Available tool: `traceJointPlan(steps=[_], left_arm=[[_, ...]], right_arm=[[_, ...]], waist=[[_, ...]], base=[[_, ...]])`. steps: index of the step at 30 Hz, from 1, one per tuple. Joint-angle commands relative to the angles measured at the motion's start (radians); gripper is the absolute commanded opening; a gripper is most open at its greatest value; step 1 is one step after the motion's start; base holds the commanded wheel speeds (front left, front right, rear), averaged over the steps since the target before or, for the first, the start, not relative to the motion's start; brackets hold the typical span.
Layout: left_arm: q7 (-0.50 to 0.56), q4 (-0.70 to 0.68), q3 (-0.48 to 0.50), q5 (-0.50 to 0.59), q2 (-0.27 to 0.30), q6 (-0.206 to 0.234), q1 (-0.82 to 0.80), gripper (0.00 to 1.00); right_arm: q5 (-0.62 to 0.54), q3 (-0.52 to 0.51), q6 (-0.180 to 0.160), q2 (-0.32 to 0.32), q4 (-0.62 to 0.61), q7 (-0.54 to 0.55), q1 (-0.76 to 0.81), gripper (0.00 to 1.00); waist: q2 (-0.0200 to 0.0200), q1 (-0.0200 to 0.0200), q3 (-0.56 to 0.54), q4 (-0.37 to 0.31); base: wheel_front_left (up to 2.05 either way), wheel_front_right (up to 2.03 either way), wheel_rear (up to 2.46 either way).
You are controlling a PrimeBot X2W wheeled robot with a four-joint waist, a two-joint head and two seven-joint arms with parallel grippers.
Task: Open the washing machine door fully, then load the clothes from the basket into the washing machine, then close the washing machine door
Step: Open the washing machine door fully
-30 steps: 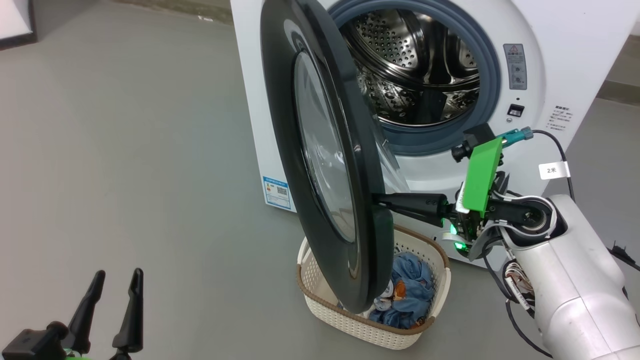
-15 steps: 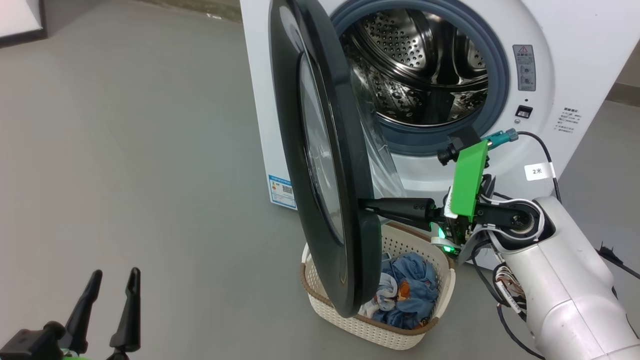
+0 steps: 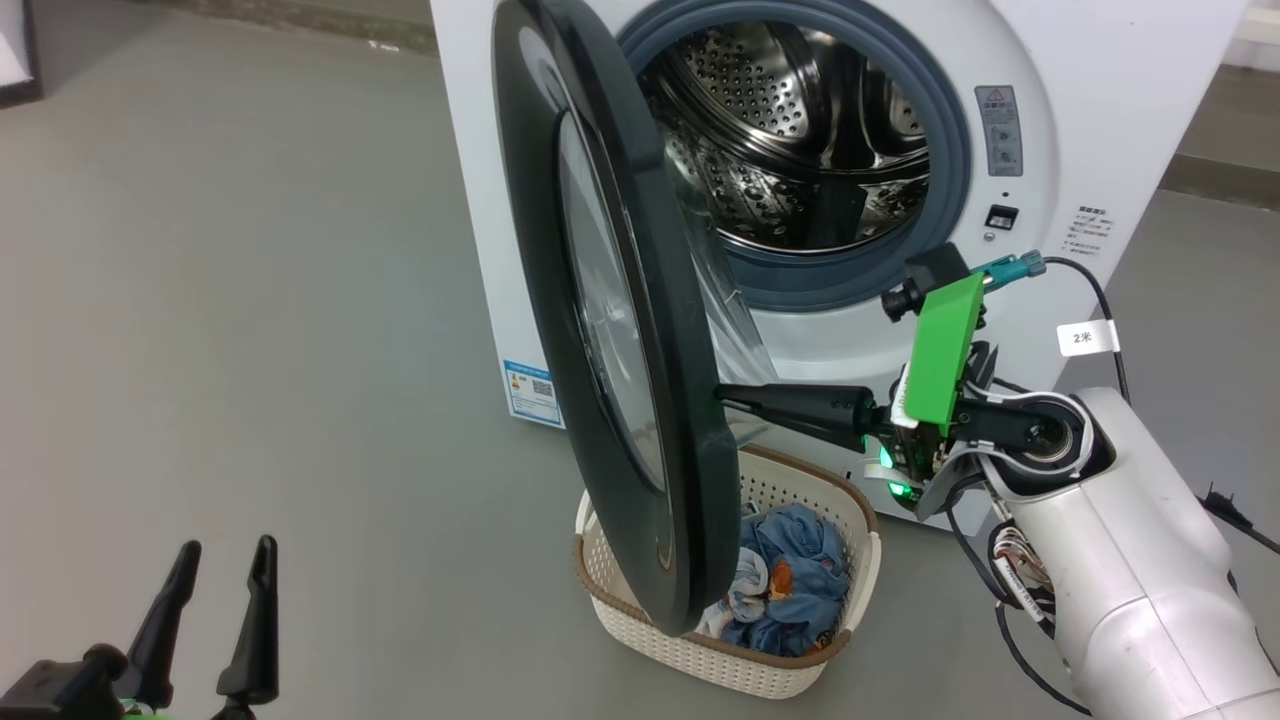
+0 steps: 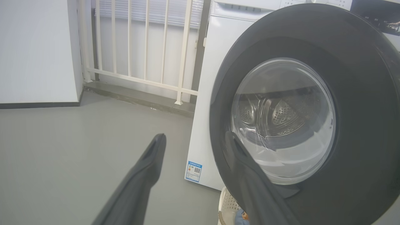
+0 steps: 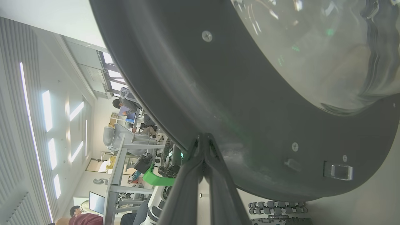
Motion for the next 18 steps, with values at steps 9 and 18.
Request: traceJointPlan(steps=[9, 18], left_arm=[[-0.006, -0.023, 0.051, 0.012, 0.014, -0.002, -0.014, 1.00], [-0.006, -0.032, 0.053, 0.011, 0.008, -0.002, -0.013, 1.00]], right_arm=[[-0.017, -0.047, 0.004, 0.002, -0.135, -0.020, -0.006, 1.00], [-0.093, -0.079, 0.004, -0.001, -0.363, -0.135, 0.058, 1.00]], waist=[[0.0000, 0.0000, 0.000, -0.066], [0.0000, 0.0000, 0.008, -0.131]], base=[[0.00, 0.00, 0.00], [0.00, 0.00, 0.00]])
